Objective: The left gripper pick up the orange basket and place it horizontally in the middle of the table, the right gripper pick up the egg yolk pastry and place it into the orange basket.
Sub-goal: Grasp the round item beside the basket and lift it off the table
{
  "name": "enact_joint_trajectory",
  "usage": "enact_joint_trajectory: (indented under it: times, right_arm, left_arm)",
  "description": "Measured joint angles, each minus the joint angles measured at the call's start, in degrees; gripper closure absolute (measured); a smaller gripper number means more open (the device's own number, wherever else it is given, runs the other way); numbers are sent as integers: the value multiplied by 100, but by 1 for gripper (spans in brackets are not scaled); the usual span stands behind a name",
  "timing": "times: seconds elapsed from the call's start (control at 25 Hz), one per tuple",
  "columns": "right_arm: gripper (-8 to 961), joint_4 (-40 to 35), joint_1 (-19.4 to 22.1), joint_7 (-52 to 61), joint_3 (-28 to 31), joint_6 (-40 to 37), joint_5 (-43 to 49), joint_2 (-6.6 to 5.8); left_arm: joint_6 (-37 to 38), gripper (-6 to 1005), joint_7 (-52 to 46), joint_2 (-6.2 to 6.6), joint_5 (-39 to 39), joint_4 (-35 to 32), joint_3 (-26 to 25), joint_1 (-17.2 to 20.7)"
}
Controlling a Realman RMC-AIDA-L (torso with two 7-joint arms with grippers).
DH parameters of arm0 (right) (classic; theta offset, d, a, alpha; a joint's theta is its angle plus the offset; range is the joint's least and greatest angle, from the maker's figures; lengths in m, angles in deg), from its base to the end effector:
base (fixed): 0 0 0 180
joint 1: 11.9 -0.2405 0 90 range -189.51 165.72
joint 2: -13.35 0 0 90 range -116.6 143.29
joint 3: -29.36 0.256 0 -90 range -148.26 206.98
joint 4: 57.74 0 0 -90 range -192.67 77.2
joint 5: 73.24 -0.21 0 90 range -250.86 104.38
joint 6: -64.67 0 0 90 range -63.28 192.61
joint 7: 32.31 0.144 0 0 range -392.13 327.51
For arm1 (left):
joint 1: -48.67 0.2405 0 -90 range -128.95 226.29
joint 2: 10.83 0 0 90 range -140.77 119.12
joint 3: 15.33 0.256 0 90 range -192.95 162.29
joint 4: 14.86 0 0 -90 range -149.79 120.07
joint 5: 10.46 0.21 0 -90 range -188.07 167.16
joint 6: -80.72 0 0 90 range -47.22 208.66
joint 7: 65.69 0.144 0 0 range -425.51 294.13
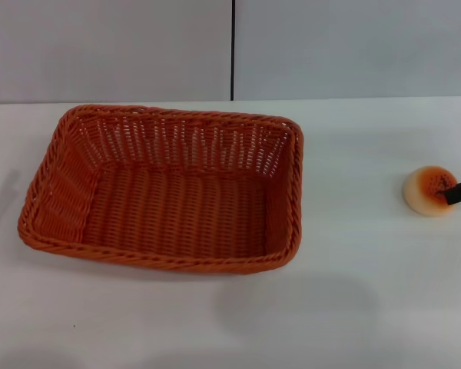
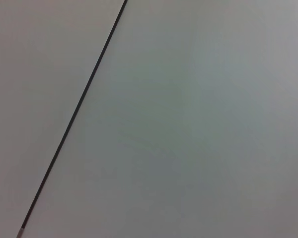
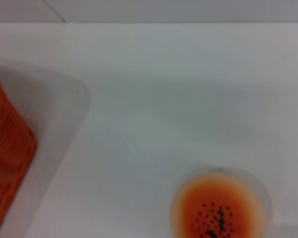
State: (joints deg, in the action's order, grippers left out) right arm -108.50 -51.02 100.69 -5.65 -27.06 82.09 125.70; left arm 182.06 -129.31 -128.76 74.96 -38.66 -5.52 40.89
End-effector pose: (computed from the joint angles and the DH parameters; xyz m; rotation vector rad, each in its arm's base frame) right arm 0.2993 0.3634 0.0813 -2.3201 1.5503 -0.1530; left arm -0.3721 0.2052 0.0965 -1.6367 -0.6847 -1.2097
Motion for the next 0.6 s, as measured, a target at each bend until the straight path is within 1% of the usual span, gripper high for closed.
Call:
enact_joint_trajectory:
  times: [0.08,0.28,0.36,0.4,0.48,0.52,0.6]
  right_arm:
    - [471,126,1,70,-132,237,11,6]
    - [474,166,55,117,-154,525,28,16]
    - [475,170,100,103,-157,715,26,68]
    - [476,170,100,103,-157,715,26,68]
    - [477,172,123,13,-158,893,-9,117]
    - [477,172,123,13,-158,893,-9,117]
    - [479,172,127,-89,-154,976,-64,155]
  left_arm:
    - [3,260,-23,0,0,2,-7,3]
    - [-14,260,-28,-2,0,6,-9,-13]
    - [-12,260,-29,-2,-1,7,-6,-20]
    - [-6,260,-35,-2,-1,7,4,-29]
    - [24,260,-49,-2,-14,8,20,-44]
    - [24,260,-49,-2,-14,8,20,-44]
    - [30,260,-54,-2,-29,8,21,-50]
